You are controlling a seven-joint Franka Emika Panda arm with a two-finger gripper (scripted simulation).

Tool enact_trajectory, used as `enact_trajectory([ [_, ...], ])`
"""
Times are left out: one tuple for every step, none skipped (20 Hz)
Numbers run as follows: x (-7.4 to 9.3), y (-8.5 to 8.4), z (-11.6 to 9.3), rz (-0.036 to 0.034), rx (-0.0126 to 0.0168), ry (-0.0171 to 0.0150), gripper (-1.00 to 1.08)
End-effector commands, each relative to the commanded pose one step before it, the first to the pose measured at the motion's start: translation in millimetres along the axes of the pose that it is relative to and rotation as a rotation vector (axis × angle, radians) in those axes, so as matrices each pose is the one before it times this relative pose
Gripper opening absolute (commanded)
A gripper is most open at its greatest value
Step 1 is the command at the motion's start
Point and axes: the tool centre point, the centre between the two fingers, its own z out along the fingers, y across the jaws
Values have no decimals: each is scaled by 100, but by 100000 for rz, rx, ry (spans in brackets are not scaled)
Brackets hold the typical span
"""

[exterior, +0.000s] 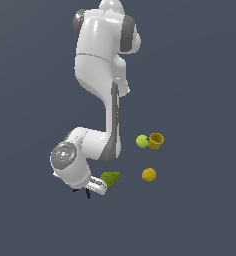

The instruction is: Pick up a designated object from a clutter of objects.

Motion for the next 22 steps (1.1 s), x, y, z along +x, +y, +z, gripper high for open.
enact_trajectory([
  [135, -19, 4, -1, 38, 207, 100],
  [0, 0, 0, 0, 0, 0, -100],
  [0, 0, 0, 0, 0, 0, -100],
  [0, 0, 0, 0, 0, 0, -100],
  [0, 0, 0, 0, 0, 0, -100],
  [0, 0, 0, 0, 0, 0, -100],
  [0, 0, 0, 0, 0, 0, -100],
  [0, 0, 0, 0, 0, 0, -100],
  [0, 0, 0, 0, 0, 0, -100],
  [0, 0, 0, 0, 0, 0, -100],
  [0, 0, 0, 0, 0, 0, -100],
  [-12, 2, -11, 0, 0, 0, -100],
  [-2, 7, -27, 0, 0, 0, -100],
  [-6, 21, -80, 0, 0, 0, -100],
  [-10, 35, -134, 0, 0, 0, -100],
  [-14, 50, -188, 0, 0, 0, -100],
  [-18, 64, -243, 0, 0, 0, -100],
  [-22, 79, -299, 0, 0, 0, -100],
  [-26, 94, -356, 0, 0, 0, -100],
  [-30, 109, -414, 0, 0, 0, -100],
  [-34, 125, -474, 0, 0, 0, -100],
  [-38, 141, -535, 0, 0, 0, -100],
])
